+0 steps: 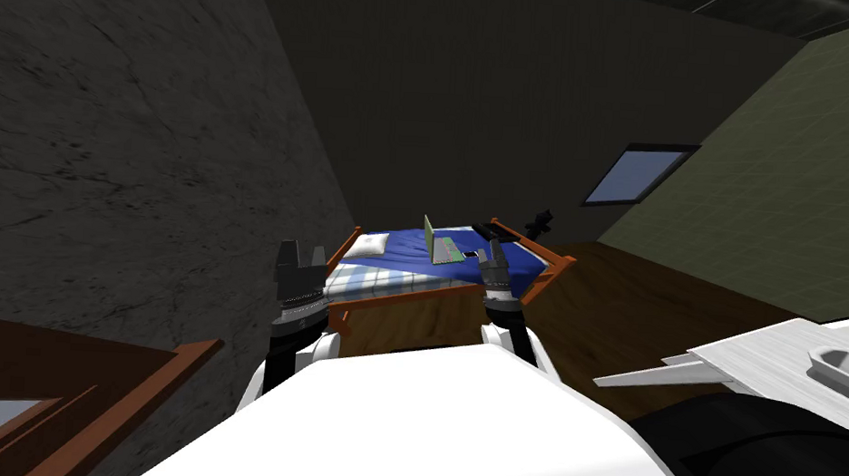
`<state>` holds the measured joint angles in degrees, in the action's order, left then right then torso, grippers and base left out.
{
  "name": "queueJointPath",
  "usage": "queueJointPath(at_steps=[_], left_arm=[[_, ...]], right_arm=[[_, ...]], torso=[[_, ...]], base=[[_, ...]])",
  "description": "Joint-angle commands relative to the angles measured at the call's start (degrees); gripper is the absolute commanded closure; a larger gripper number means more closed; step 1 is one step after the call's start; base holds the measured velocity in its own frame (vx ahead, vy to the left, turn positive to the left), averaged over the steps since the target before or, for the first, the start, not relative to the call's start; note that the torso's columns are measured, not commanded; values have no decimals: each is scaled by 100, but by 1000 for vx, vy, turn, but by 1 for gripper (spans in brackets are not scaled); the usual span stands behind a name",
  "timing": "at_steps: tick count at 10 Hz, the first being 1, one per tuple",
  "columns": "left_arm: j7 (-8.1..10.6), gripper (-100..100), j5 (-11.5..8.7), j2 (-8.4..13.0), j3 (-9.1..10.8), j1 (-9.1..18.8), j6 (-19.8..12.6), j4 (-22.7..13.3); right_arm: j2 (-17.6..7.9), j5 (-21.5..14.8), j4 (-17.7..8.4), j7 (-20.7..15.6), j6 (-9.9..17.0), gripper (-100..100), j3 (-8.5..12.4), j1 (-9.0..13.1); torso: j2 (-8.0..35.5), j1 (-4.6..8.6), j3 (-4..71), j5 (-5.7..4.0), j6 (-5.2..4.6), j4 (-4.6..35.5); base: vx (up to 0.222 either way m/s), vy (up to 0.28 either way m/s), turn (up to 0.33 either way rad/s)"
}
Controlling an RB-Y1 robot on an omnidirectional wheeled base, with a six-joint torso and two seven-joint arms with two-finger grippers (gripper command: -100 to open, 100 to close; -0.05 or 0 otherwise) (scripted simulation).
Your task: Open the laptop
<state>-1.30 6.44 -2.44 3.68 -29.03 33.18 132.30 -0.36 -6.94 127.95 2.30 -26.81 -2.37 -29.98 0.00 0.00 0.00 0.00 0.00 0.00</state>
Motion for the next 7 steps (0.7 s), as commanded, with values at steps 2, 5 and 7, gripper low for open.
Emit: queueJointPath(at_steps=[2, 5, 7], left_arm=[[0, 0, 0, 0, 0, 0, 0, 0], [0, 0, 0, 0, 0, 0, 0, 1], [0, 0, 0, 0, 0, 0, 0, 1]], right_arm=[[0, 0, 0, 0, 0, 0, 0, 0], [0, 0, 1, 0, 0, 0, 0, 0], [0, 0, 2, 0, -1, 0, 0, 0]], torso=[[597, 0, 1200, 0, 0, 600], [1845, 0, 3692, 0, 0, 1846], [2693, 0, 5381, 0, 0, 2691]], base=[[0, 0, 0], [0, 0, 0], [0, 0, 0]])
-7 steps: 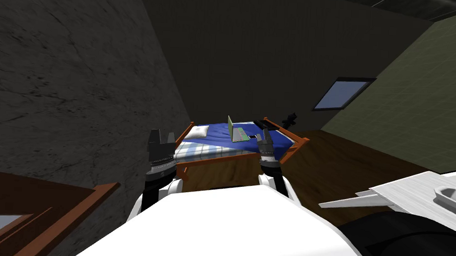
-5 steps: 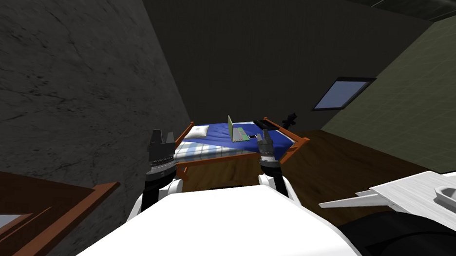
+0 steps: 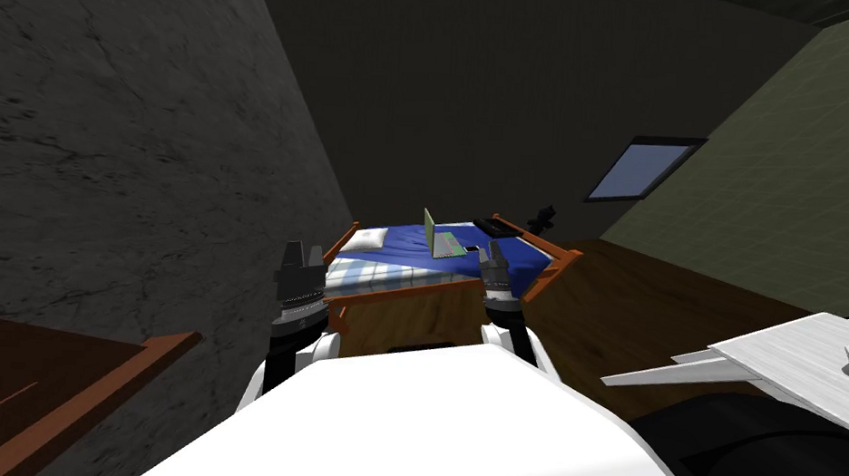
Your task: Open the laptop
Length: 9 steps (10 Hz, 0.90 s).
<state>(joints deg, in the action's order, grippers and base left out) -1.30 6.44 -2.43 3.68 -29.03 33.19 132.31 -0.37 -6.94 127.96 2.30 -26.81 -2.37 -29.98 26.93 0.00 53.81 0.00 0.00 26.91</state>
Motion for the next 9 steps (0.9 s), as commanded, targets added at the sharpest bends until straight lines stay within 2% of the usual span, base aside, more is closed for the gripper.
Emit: queueJointPath(at_steps=[1, 2, 3, 5, 9], left_arm=[[0, 0, 0, 0, 0, 0, 0, 0], [0, 0, 0, 0, 0, 0, 0, 0], [0, 0, 0, 0, 0, 0, 0, 0], [0, 0, 0, 0, -1, 0, -1, -3], [0, 0, 0, 0, -1, 0, -1, -3]], right_arm=[[0, 0, 0, 0, 0, 0, 0, 0], [0, 0, 0, 0, 0, 0, 0, 0], [-262, -52, -51, -35, 83, -100, 75, -46], [-513, -128, -119, -85, 202, -100, 185, -116], [-1022, -361, -290, -237, 557, -100, 518, -335]], torso=[[423, 0, 846, 0, 0, 423], [846, 0, 1692, 0, 0, 846], [1269, 0, 2538, 0, 0, 1269], [1516, -6, 3044, 2, 1, 1514], [1536, -2, 3075, 1, 0, 1537]], base=[[0, 0, 0], [0, 0, 0], [7, 12, 101], [2, 24, 138], [3, 36, 157]])
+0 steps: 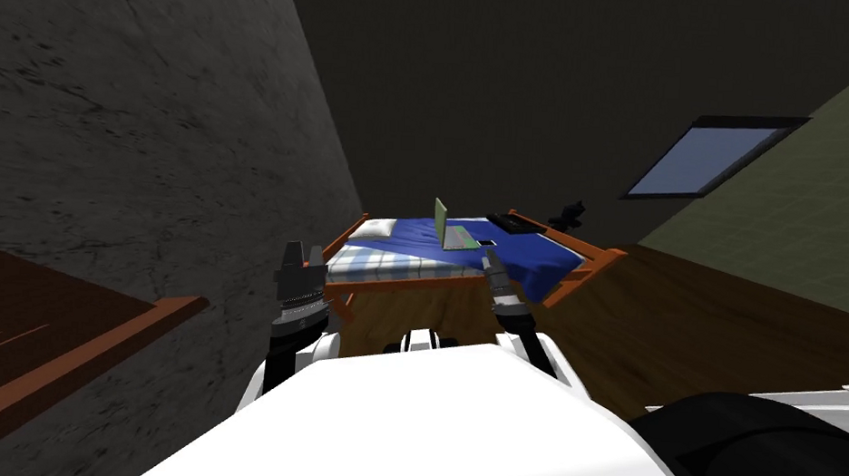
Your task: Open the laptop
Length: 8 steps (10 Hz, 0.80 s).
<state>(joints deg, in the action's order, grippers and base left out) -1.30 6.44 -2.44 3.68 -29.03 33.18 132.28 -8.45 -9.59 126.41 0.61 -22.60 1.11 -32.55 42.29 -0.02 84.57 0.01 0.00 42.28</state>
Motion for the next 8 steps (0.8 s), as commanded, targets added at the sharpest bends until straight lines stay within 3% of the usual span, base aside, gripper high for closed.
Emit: queueJointPath(at_steps=[1, 8], left_arm=[[0, 0, 0, 0, 0, 0, 0, 0], [0, 0, 0, 0, 0, 0, 0, 0]], right_arm=[[-340, -167, -182, -114, 243, -100, 271, -147], [-1298, -759, -563, -497, 1131, -100, 1113, -714]], torso=[[0, 2, 0, -1, 0, 0], [1, -2, -1, 0, 0, 0]], base=[[8, 50, 252], [14, 50, 244]])
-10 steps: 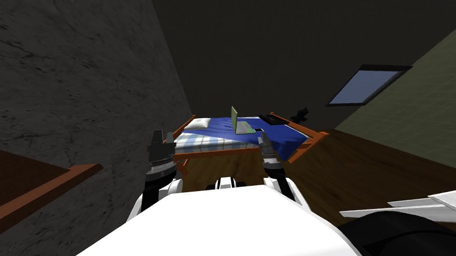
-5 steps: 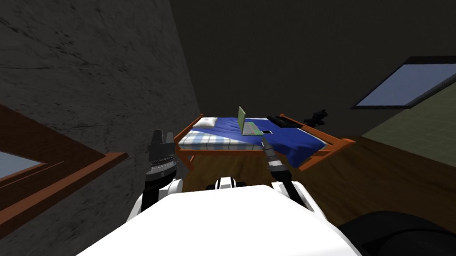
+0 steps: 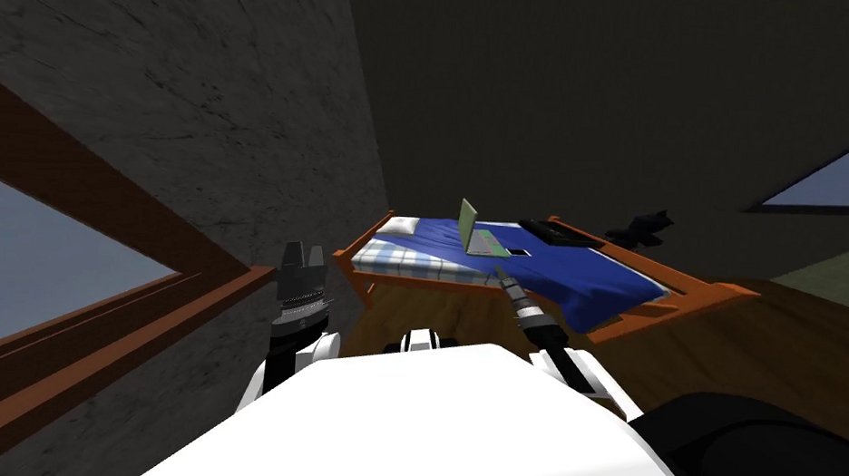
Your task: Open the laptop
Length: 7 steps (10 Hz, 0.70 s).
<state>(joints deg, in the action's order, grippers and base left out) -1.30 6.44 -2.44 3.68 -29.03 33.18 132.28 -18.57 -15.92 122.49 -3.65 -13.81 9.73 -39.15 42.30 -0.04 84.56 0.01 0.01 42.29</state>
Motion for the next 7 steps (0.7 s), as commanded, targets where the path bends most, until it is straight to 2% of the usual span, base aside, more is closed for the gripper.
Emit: queueJointPath(at_steps=[1, 5, 6, 7], left_arm=[[0, 0, 0, 0, 0, 0, 0, 0], [0, 0, 0, 0, 0, 0, 0, 0], [0, 0, 0, 0, 0, 0, 0, 0], [0, 0, 0, 0, 1, -1, 0, 0]], right_arm=[[-454, -220, -239, -132, 395, -100, 385, -143], [-1109, -609, -564, -388, 979, -100, 945, -503], [-1109, -609, -564, -388, 1001, -100, 945, -503], [-1284, -708, -659, -454, 1157, -100, 1088, -592]], torso=[[-3, 5, 1, -1, 0, 0], [-2, 2, 1, -1, -1, 0], [-5, 2, 3, 0, 1, -1], [0, 9, 0, -2, -5, 0]], base=[[26, 52, 251], [25, 56, 294], [24, 37, 89], [19, 35, 188]])
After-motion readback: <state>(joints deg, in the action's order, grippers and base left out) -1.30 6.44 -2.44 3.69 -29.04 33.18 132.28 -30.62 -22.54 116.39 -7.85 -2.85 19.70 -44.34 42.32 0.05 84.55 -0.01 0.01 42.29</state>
